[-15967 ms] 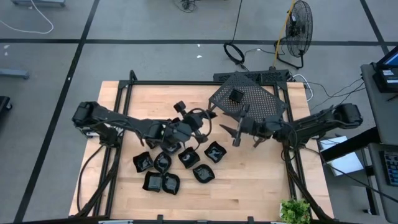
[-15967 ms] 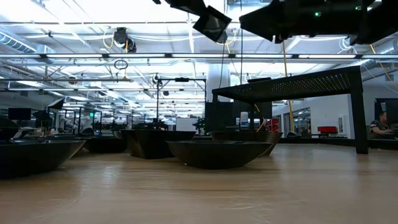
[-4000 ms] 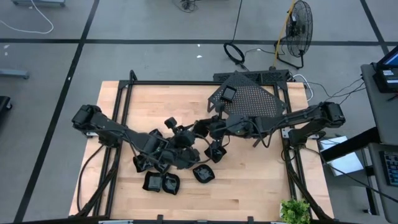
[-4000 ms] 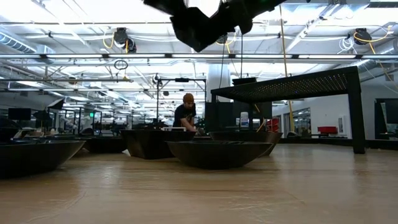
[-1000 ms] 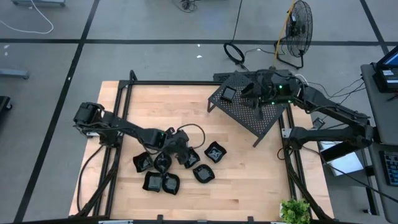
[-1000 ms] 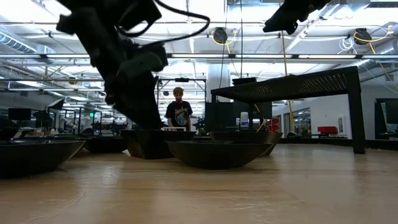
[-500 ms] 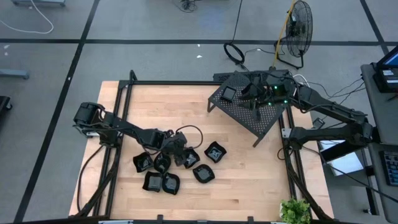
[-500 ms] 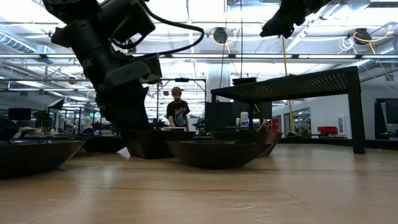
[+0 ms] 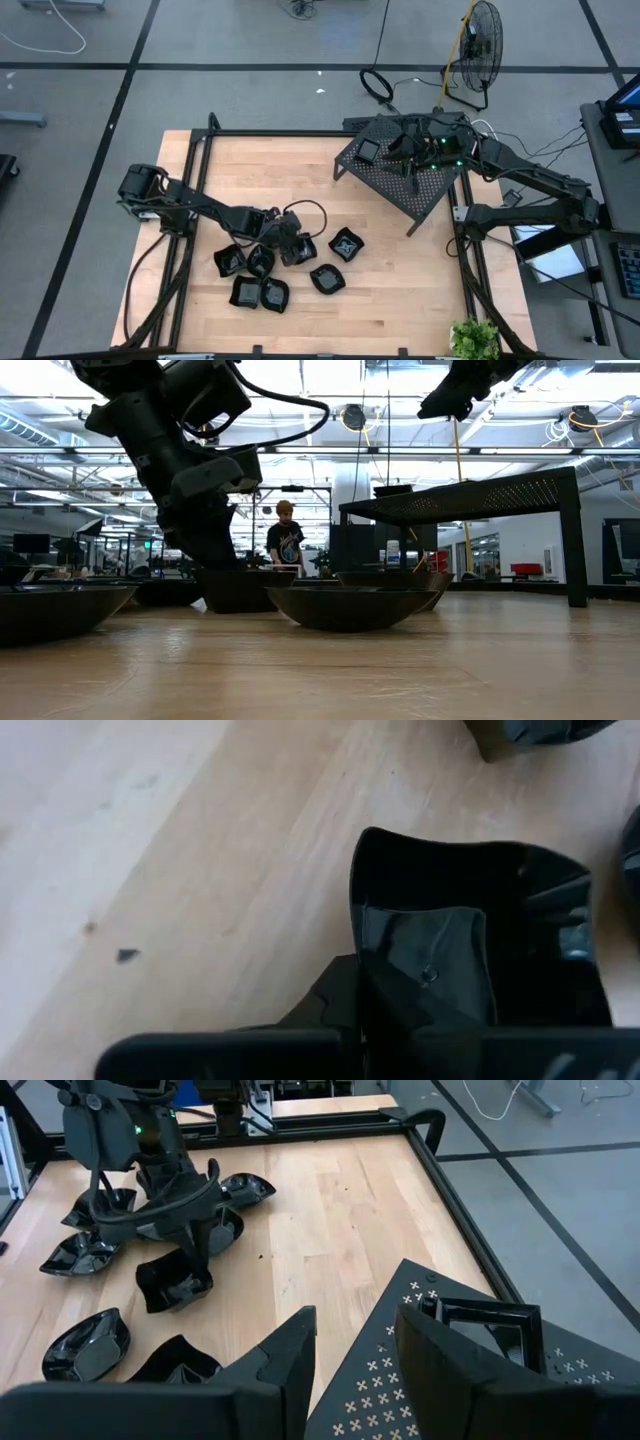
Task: Pick & Place Mini shaped plates
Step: Stack the black distorted square plate on the black distorted square plate on the shelf
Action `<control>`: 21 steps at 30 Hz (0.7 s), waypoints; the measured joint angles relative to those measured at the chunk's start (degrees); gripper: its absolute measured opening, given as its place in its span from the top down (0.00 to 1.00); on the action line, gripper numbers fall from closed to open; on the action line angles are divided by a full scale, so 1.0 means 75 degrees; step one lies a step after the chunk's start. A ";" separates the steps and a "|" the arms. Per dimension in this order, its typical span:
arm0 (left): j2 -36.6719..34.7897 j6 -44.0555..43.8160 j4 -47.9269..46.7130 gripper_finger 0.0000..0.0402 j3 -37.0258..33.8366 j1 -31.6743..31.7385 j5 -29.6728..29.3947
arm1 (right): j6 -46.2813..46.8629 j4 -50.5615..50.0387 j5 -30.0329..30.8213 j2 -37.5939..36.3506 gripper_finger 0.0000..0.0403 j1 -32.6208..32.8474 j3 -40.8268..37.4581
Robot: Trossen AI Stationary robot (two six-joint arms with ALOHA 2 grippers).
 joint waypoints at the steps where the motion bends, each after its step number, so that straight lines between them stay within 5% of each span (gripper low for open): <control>1: -0.0014 0.0149 -0.0040 0.98 0.0029 -0.0001 -0.0121 | 0.0000 0.0002 0.0000 0.0000 0.69 0.0000 0.0000; 9: -0.0276 0.1781 -0.1116 0.99 0.1481 -0.0234 -0.1933 | 0.0007 0.0430 -0.0002 0.0000 0.69 0.0454 0.0000; 15: -0.0162 0.2750 -0.2425 0.99 0.3265 -0.0655 -0.5138 | -0.0055 0.0755 0.0205 -0.0003 0.69 0.1649 -0.0001; 21: 0.0216 0.4988 -0.1624 1.00 0.4127 -0.1260 -0.7941 | -0.0393 0.1748 0.1981 -0.0015 0.69 0.3195 -0.0838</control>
